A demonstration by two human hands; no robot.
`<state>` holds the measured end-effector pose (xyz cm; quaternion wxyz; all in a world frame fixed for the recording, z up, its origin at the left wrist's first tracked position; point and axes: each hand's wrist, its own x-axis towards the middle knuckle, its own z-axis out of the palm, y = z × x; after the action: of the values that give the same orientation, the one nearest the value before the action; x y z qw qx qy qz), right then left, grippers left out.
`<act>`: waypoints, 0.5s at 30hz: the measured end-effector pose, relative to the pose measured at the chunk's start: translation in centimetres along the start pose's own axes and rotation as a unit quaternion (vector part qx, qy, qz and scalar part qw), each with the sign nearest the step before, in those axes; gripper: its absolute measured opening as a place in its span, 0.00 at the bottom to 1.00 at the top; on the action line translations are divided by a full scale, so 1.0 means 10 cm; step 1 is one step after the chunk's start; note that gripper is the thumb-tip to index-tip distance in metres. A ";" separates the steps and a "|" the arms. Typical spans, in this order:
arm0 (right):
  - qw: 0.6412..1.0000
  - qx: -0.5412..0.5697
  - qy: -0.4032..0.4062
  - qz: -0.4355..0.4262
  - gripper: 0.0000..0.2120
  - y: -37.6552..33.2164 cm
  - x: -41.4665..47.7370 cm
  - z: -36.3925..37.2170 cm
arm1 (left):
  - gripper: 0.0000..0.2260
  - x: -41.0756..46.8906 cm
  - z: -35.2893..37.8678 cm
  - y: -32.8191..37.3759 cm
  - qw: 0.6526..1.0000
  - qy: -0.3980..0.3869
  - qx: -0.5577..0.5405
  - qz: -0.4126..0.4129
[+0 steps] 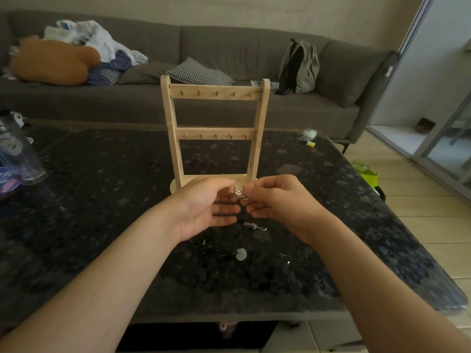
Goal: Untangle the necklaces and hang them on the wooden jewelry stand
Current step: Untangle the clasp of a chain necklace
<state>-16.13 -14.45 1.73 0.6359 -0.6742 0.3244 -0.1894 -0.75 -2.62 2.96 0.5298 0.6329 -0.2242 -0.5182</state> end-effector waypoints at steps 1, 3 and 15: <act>1.000 0.005 -0.005 0.000 0.09 0.00 0.00 0.01 | 0.10 0.01 0.00 0.00 1.000 0.001 0.003 -0.003; 1.000 0.011 -0.020 -0.001 0.10 0.00 0.01 0.03 | 0.14 0.02 0.02 -0.01 1.000 0.007 0.002 -0.001; 0.994 0.103 0.000 -0.025 0.06 0.01 0.00 0.05 | 0.05 -0.01 0.00 0.00 0.993 0.045 -0.051 0.094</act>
<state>-15.83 -14.06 1.60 0.6971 -0.6130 0.2862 -0.2375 -0.76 -2.55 2.96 0.6170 0.6038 -0.2324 -0.4480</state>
